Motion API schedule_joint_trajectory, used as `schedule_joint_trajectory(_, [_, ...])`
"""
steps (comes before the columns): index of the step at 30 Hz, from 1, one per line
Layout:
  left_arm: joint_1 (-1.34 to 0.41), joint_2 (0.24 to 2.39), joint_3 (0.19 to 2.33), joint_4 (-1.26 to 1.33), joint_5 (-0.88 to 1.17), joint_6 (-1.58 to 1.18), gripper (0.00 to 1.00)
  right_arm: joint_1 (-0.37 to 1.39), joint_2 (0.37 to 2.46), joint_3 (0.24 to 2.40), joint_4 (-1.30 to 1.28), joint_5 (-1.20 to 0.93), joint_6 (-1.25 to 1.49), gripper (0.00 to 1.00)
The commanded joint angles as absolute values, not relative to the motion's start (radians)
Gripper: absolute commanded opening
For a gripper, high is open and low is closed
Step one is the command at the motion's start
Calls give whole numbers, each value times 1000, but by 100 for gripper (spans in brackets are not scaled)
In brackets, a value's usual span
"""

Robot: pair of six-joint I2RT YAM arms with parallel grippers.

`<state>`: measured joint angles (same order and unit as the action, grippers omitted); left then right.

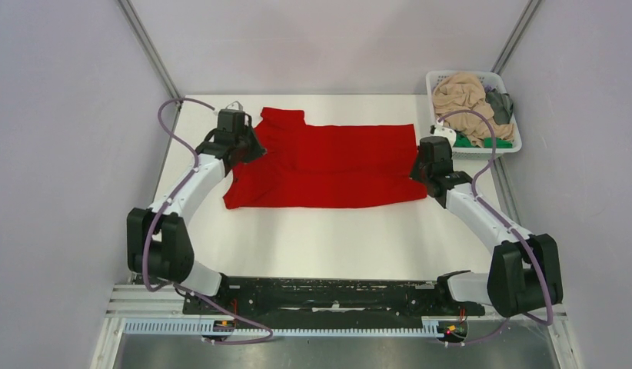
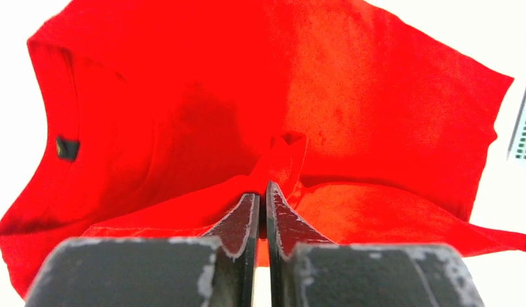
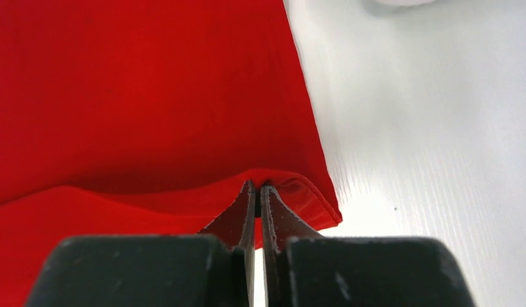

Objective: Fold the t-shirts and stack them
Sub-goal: Fold the flattened tshirt in 1/3 of the way

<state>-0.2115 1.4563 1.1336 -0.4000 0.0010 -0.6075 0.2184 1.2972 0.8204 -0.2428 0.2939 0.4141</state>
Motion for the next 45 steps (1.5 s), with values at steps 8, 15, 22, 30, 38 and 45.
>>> schedule_joint_trajectory(8, [-183,1854,1655,-627,-143,-437,99,172,1461,931,-186,396,472,72])
schedule_joint_trajectory(15, [-186,1810,1715,-665,-72,-481,100,171,1381,913,-136,323,457,98])
schedule_joint_trajectory(22, [-190,1702,1305,-455,117,-614,100,259,1402,816,-27,124,379,98])
schedule_joint_trajectory(30, [-189,1757,1191,-360,108,-639,100,316,1565,810,87,95,370,98])
schedule_joint_trajectory(38, [-187,1783,1069,-413,75,-637,100,323,1532,650,77,106,388,98])
schedule_joint_trajectory(45, [-190,1622,821,-406,73,-679,100,364,1389,489,2,93,399,98])
